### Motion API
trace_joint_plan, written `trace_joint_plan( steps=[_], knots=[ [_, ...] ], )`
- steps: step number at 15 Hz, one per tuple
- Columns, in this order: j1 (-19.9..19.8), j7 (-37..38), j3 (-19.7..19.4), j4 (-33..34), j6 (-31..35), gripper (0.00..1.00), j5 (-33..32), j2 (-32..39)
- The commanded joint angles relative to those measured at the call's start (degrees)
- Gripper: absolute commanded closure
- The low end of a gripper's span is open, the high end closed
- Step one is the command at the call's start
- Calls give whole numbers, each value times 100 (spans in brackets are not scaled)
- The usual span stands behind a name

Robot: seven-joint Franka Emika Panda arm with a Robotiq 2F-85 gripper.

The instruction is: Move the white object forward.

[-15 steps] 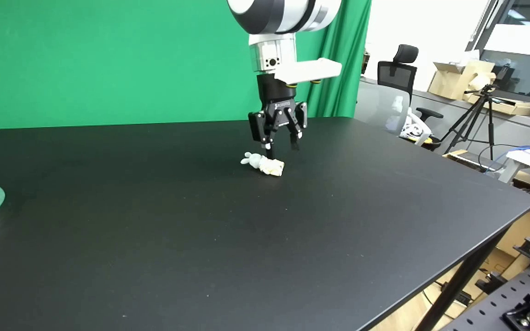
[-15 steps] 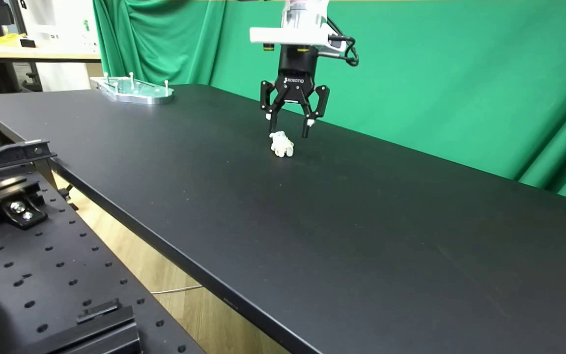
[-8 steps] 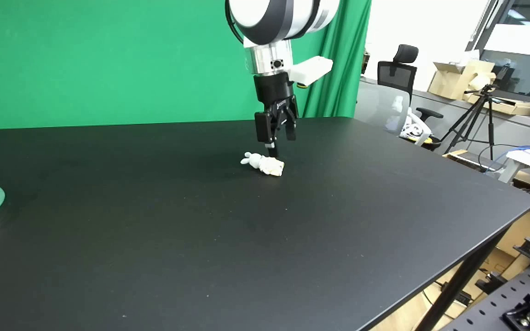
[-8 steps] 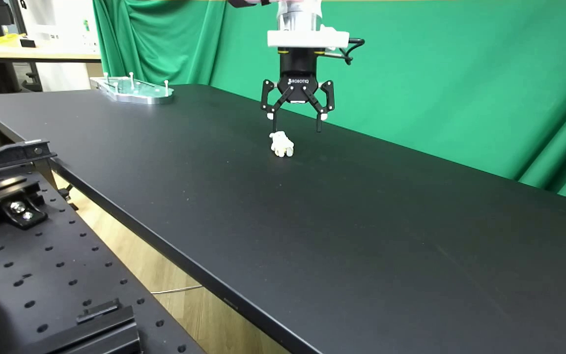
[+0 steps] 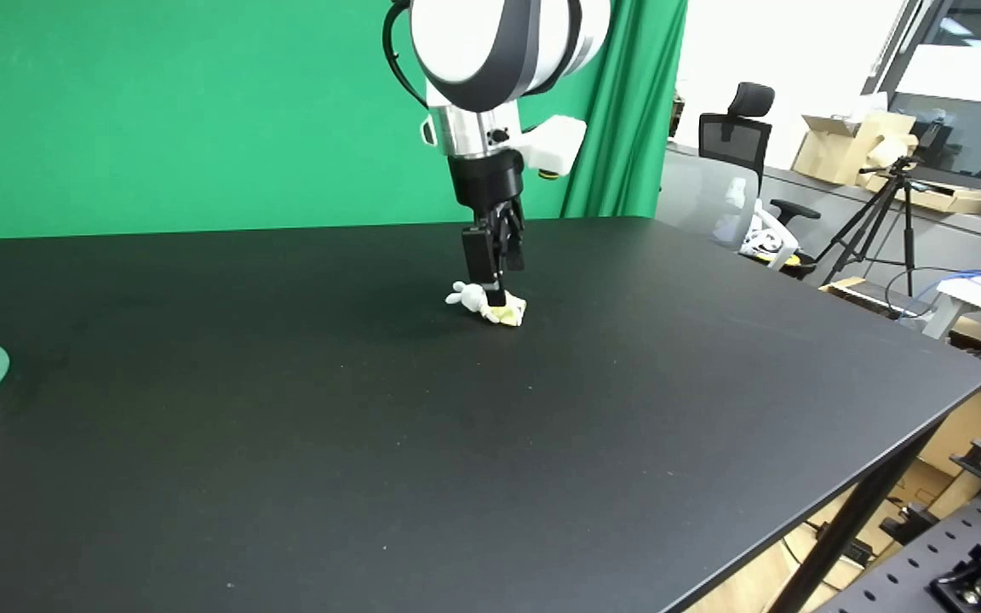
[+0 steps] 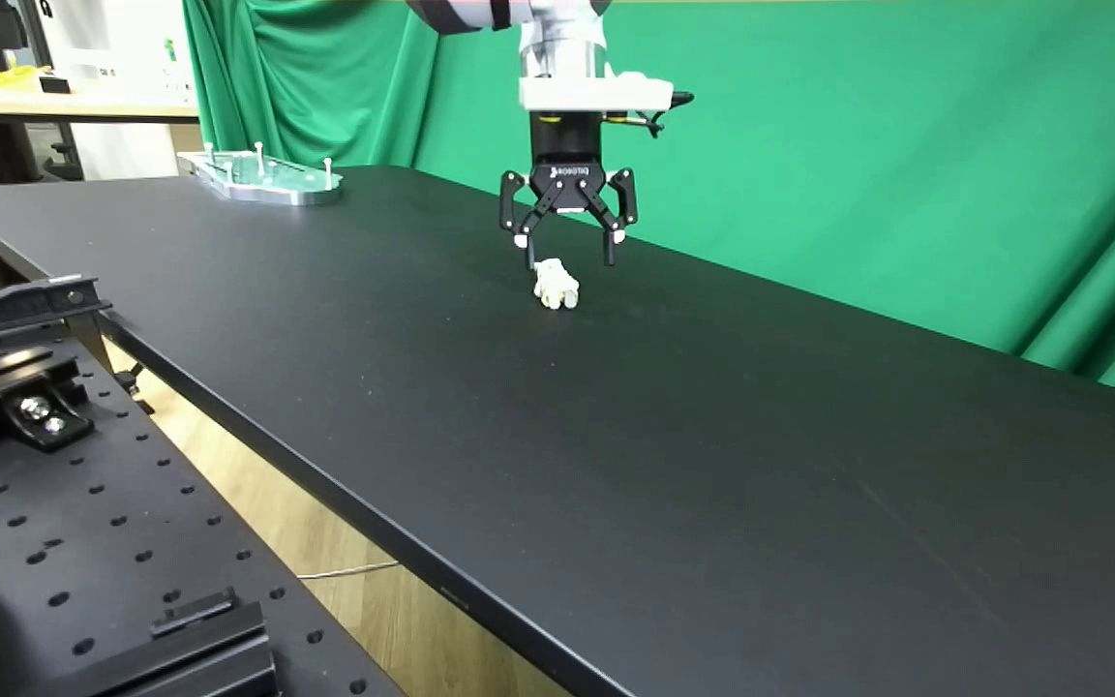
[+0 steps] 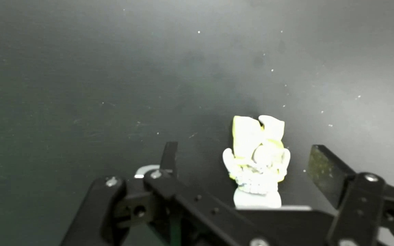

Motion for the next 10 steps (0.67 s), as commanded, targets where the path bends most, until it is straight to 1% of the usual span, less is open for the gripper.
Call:
trace_joint_plan(
  steps=[1,2,5,7,8,10],
  knots=[
    [-18,2,26,-95,28,33,-105,-19],
    [-17,18,28,-103,23,42,-95,-9],
    [0,58,27,-115,31,63,-97,4],
    [14,77,38,-113,-8,75,-81,2],
    [17,85,50,-113,-62,83,-53,-10],
    [34,179,53,-129,-183,91,7,-60]
  ],
)
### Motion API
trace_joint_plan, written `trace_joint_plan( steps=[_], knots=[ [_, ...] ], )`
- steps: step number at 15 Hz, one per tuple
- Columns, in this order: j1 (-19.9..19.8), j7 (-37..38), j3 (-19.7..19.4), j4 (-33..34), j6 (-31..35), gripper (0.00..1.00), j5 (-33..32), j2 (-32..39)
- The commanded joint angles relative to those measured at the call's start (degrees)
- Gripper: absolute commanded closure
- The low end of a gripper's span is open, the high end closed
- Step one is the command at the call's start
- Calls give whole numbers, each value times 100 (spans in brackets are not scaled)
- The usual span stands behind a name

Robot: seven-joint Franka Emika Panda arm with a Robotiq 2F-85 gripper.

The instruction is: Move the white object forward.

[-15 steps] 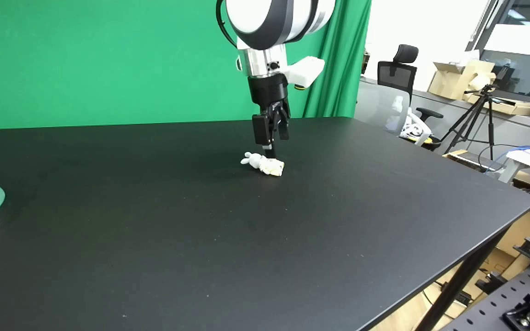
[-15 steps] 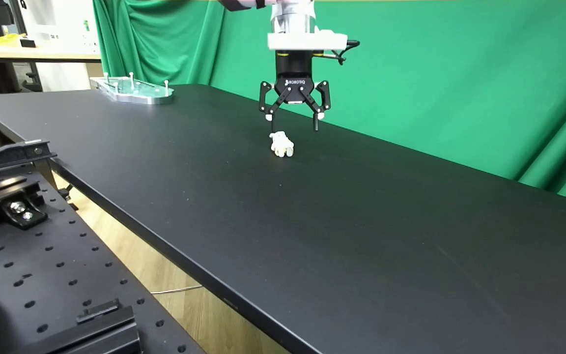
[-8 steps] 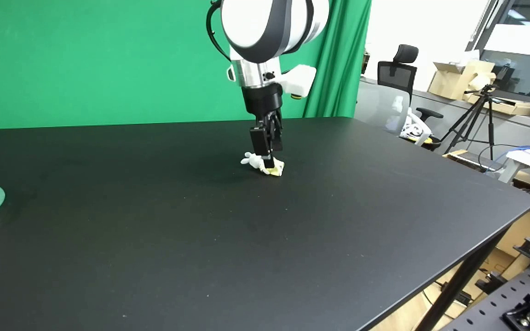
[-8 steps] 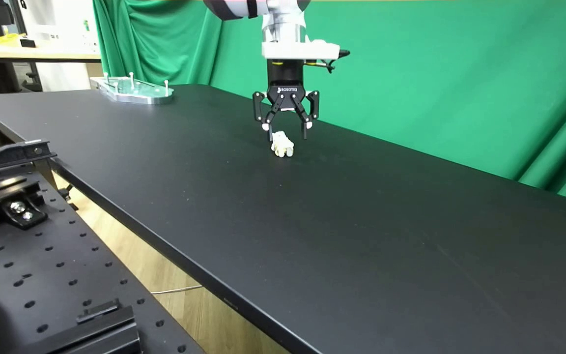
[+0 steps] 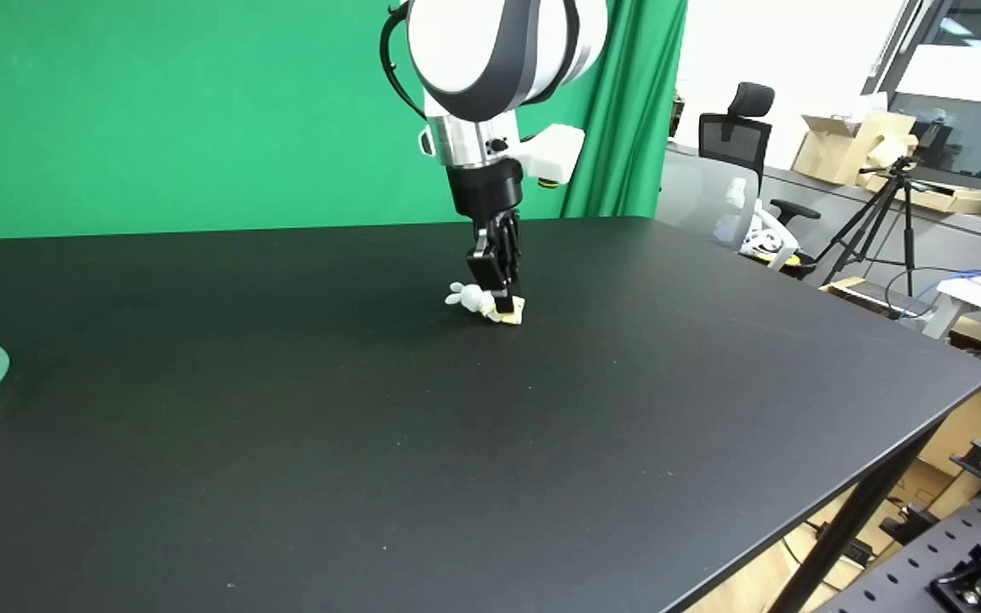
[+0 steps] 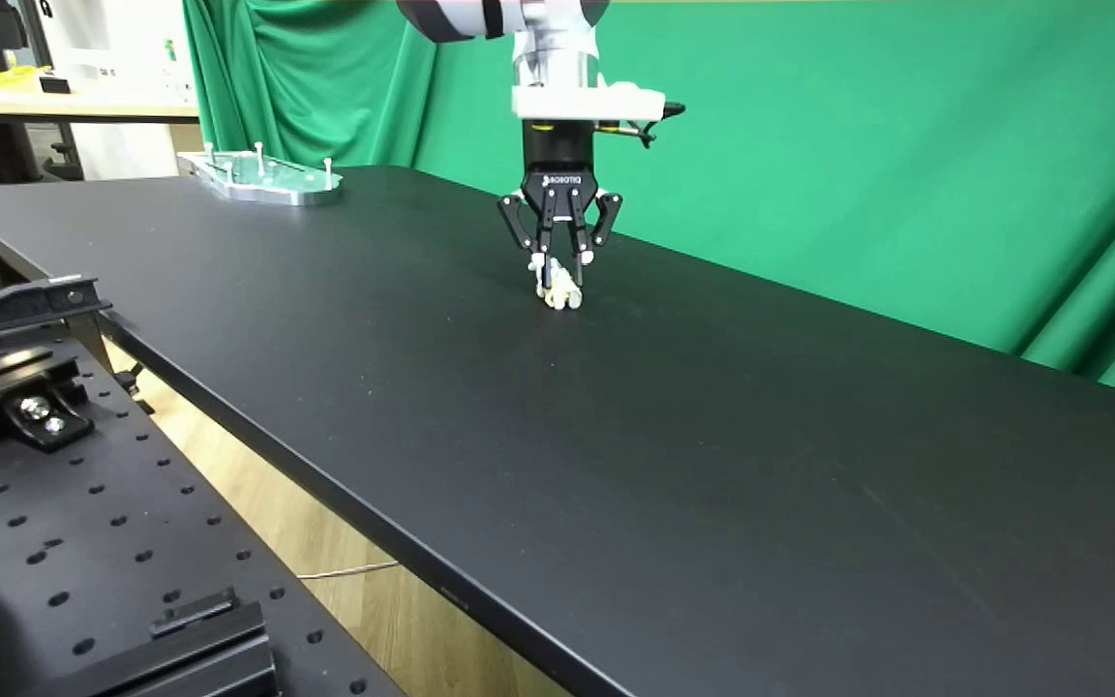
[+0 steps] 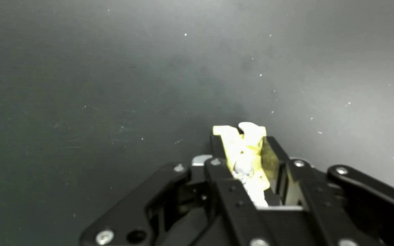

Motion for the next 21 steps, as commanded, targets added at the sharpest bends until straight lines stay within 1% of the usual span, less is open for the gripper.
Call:
trace_joint_plan(
  steps=[1,2,3,4,5,7,11,15,17,21],
  knots=[
    [40,379,11,-109,-285,95,124,-194],
    [55,563,2,-136,-388,93,213,-253],
    [123,923,-57,-192,-523,97,262,-381],
    [126,1123,-40,-254,-608,99,359,-489],
    [155,1358,-20,-340,-771,100,462,-649],
    [199,1795,35,-514,-1040,100,741,-927],
    [349,2812,120,-1030,-1355,99,1180,-1480],
    [433,3829,183,-1526,-1245,99,1567,-1758],
    [435,4246,167,-1666,-1170,99,1750,-1745],
    [347,4810,63,-1783,-1060,99,2196,-1529]
  ],
)
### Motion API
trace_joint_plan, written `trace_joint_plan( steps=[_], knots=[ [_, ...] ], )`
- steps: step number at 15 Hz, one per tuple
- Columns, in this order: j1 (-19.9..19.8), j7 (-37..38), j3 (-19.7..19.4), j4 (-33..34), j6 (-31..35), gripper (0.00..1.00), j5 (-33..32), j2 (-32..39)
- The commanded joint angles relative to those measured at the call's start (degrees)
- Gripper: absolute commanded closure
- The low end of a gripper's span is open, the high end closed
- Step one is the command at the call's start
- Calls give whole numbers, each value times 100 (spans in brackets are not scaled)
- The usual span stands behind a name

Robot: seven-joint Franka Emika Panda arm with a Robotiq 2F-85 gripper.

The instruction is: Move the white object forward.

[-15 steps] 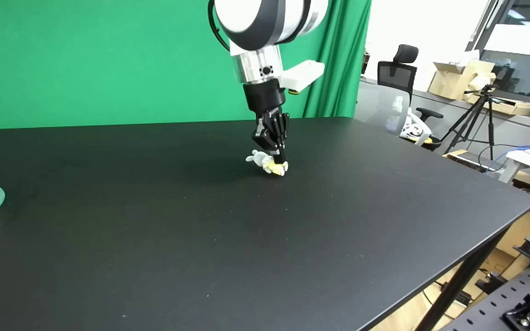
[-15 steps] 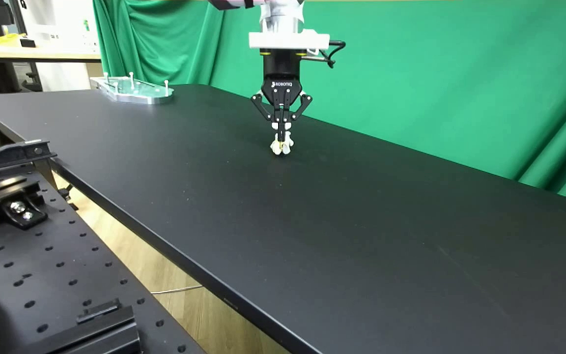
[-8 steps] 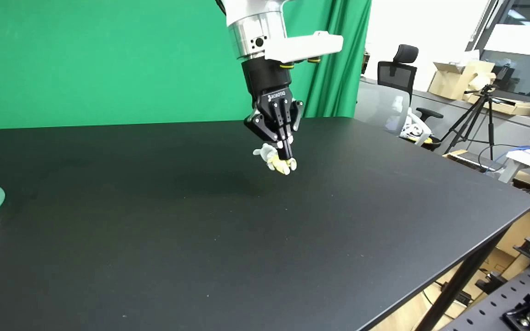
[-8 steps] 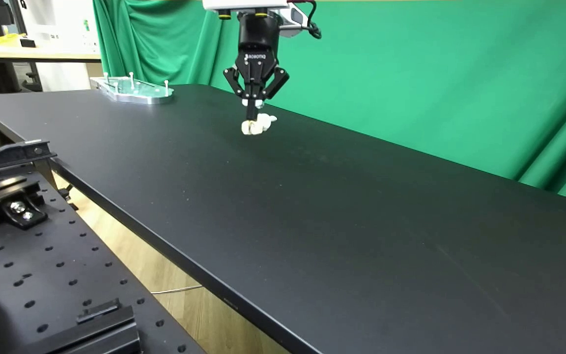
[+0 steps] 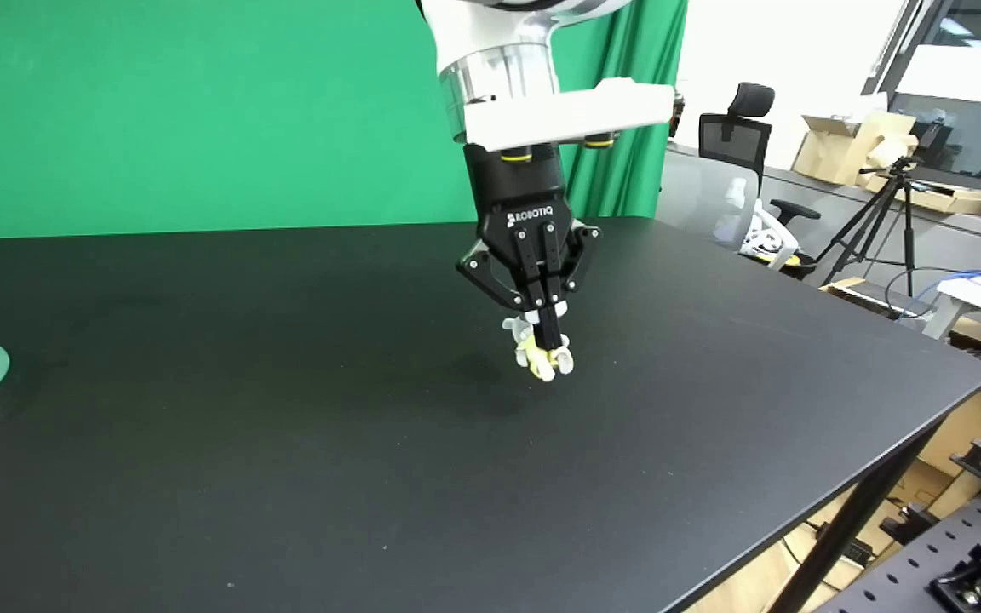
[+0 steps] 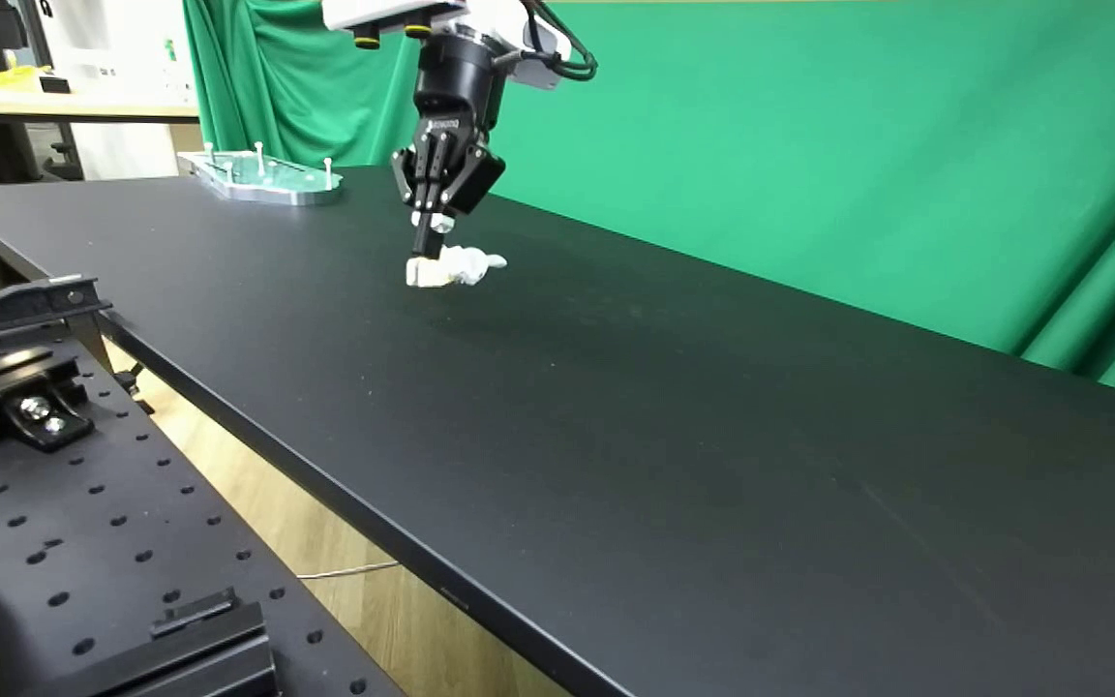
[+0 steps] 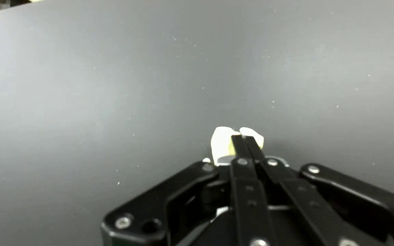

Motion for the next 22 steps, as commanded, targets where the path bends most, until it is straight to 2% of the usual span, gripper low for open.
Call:
trace_joint_plan(
  steps=[1,4,5,6,13,16,18,22],
  knots=[
    [-90,652,-103,-202,189,99,381,29],
    [-114,877,-191,-277,365,99,594,96],
    [-107,903,-214,-289,385,73,614,119],
    [-100,982,-235,-311,436,72,633,120],
    [-36,1229,-250,-505,668,25,587,-203],
    [59,1597,-301,-680,907,5,314,-577],
    [98,1943,-317,-830,1220,0,11,-855],
    [3,2542,-224,-1072,1564,0,-530,-1319]
  ],
)
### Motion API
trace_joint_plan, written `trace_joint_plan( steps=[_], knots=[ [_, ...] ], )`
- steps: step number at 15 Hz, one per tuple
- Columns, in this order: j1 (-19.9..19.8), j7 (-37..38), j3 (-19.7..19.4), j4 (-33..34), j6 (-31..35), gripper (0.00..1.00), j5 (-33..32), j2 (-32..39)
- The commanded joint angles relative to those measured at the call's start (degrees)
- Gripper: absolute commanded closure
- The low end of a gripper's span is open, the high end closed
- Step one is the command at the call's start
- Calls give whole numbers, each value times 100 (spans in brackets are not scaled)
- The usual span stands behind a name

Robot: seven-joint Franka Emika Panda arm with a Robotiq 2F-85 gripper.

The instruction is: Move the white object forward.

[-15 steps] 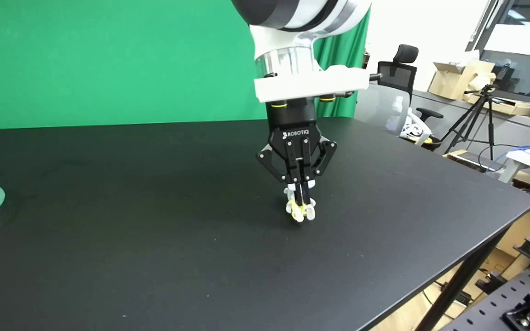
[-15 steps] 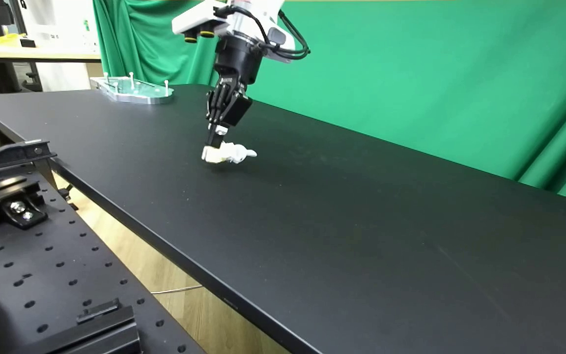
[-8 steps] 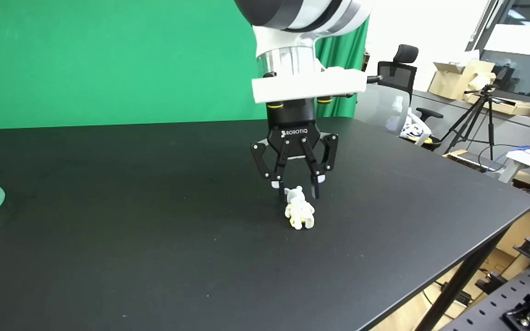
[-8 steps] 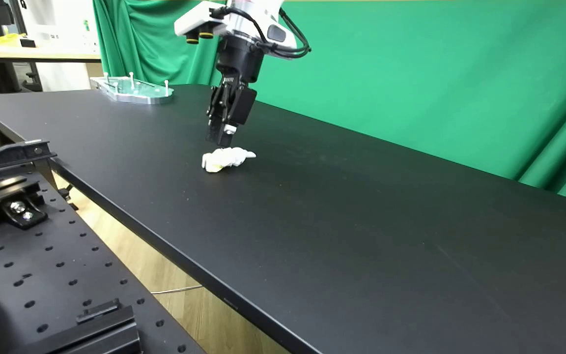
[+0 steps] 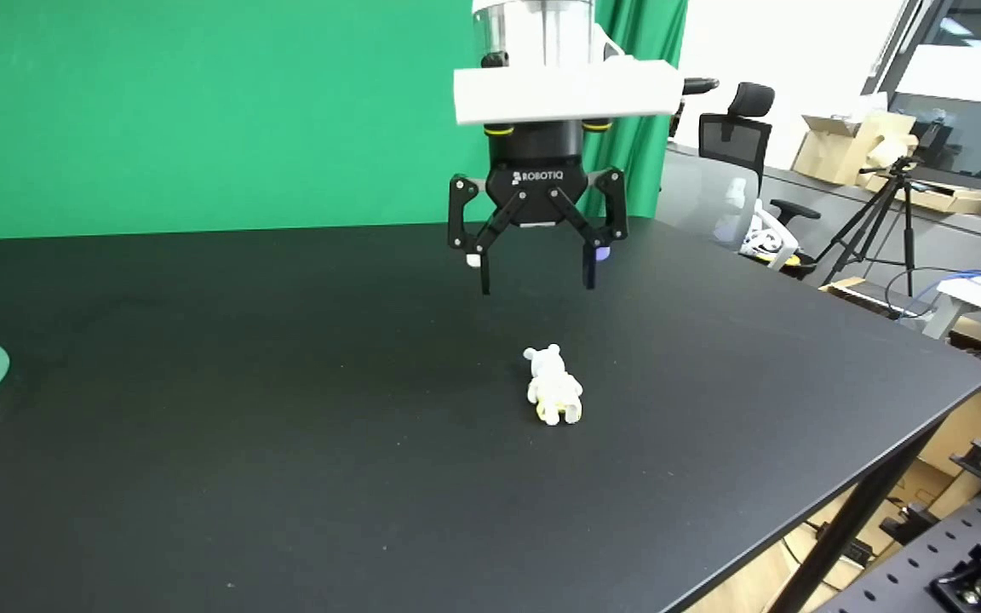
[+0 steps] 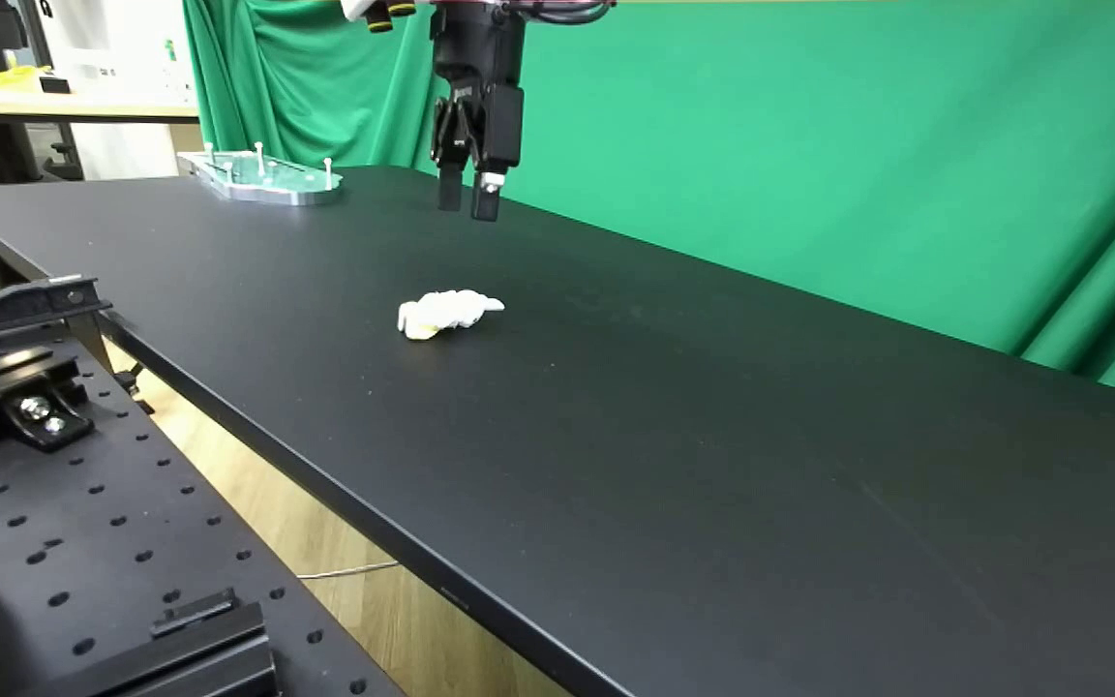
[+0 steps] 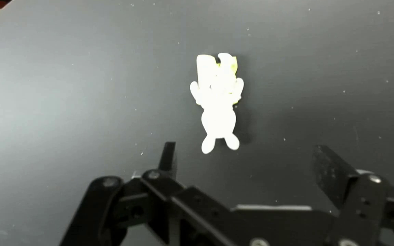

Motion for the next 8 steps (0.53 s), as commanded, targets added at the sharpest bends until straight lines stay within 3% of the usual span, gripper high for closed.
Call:
trace_joint_plan(
  steps=[1,4,8],
  knots=[
    [-55,624,49,-406,221,0,-403,-606],
    [-152,630,140,-505,234,0,-524,-807],
    [-221,373,232,-294,156,0,-363,-538]
  ],
)
